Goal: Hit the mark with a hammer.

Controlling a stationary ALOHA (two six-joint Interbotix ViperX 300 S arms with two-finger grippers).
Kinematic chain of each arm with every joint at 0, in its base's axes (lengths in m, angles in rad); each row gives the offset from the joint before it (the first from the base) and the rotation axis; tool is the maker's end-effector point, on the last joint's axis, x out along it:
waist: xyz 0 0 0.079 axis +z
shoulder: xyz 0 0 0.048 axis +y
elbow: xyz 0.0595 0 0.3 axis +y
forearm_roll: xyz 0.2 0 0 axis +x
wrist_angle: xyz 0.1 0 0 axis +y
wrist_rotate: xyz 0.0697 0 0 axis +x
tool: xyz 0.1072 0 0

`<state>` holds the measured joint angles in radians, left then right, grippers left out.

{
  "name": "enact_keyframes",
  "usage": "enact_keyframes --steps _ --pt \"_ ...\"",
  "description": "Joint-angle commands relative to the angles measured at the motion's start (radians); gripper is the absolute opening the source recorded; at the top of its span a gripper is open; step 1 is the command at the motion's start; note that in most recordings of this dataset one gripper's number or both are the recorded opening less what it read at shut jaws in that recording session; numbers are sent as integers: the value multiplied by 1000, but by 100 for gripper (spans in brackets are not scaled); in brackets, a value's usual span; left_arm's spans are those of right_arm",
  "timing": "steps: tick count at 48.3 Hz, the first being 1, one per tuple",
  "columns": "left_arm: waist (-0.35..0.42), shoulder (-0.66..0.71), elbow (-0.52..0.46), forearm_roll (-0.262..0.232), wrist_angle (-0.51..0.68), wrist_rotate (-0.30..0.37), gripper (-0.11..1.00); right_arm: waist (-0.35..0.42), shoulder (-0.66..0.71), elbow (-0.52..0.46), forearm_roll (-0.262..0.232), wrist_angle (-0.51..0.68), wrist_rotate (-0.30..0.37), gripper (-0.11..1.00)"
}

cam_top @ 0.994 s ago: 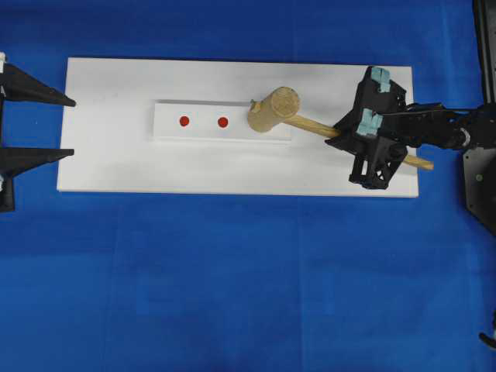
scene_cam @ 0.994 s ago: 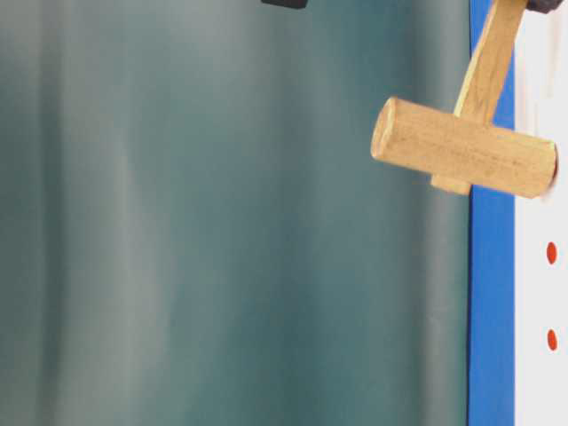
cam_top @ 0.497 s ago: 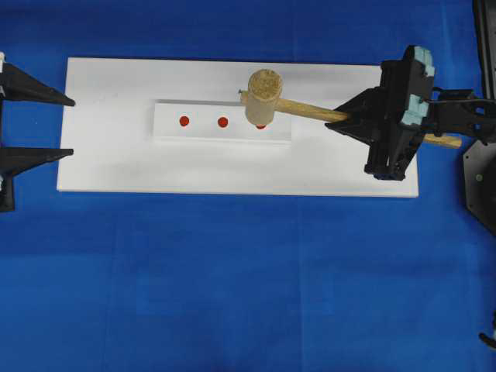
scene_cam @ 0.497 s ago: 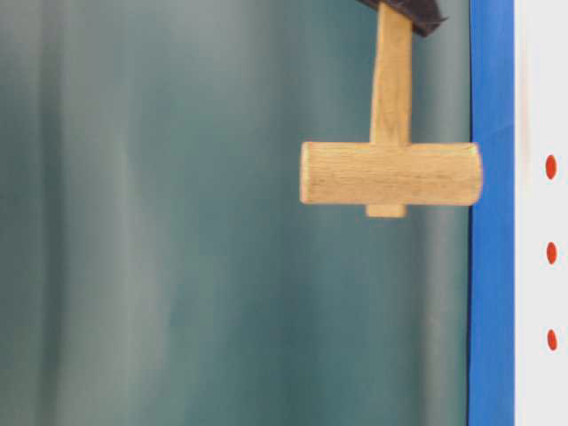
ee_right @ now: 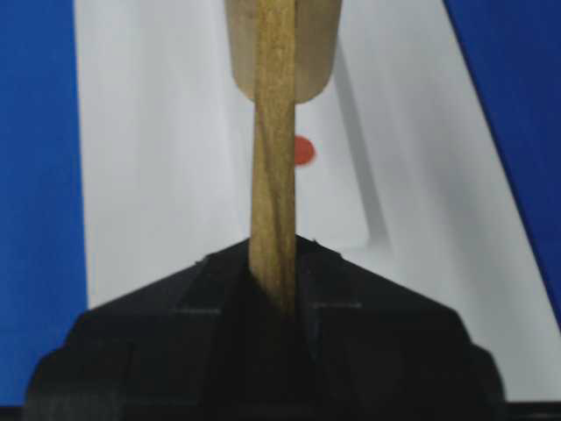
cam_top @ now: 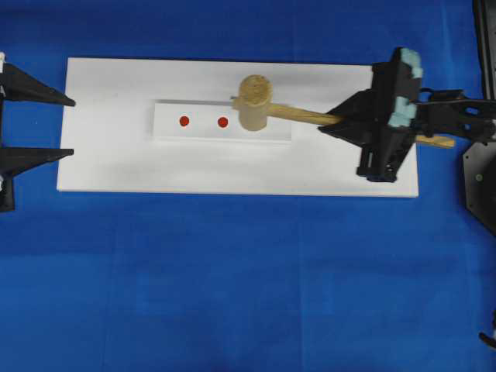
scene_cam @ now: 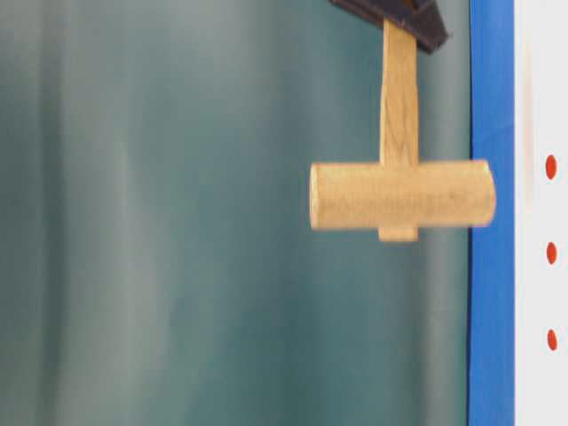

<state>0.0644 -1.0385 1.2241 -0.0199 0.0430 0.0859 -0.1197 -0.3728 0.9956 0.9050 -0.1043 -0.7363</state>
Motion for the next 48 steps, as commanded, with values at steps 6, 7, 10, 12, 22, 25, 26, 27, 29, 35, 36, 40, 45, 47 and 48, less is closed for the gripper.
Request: enact_keyframes --steps 6,7,10,12,22,25,26,27,29,35,36,40,45,47,48 --pt "3 11 -11 -2 -14 -2 78 18 87 -121 -14 -3 -2 2" --pt "2 11 -11 -2 -12 -2 78 21 98 -132 -15 -3 -2 2" --pt "2 11 -11 -2 -12 -2 78 26 130 -167 -18 0 -2 2" --pt "2 11 -11 -2 -12 -2 78 31 156 -195 -25 3 -2 2" --pt "2 12 -11 -2 -12 -2 78 40 250 -304 -43 29 -3 2" --pt "2 12 -11 -2 -12 -2 78 40 278 -337 -51 41 -3 2" --pt "2 12 -11 -2 -12 -2 78 41 284 -347 -54 46 -3 2" --pt "2 12 -11 -2 -12 -2 78 41 290 -356 -60 49 -3 2" --pt "2 11 -9 -2 -9 0 78 43 301 -371 -67 54 -3 2" --pt "2 12 -9 -2 -8 0 78 46 333 -413 -81 64 -3 2" --pt "2 12 -9 -2 -8 -2 78 46 336 -417 -81 66 -3 2" --pt "2 11 -9 -2 -6 0 79 46 342 -428 -83 74 -3 2" --pt "3 12 -8 -2 -6 0 79 46 344 -426 -83 74 -3 2" --pt "5 12 -6 -2 -6 0 79 46 344 -426 -83 74 -3 2" --pt "6 12 -8 -2 -6 0 79 48 344 -426 -83 75 -3 2"
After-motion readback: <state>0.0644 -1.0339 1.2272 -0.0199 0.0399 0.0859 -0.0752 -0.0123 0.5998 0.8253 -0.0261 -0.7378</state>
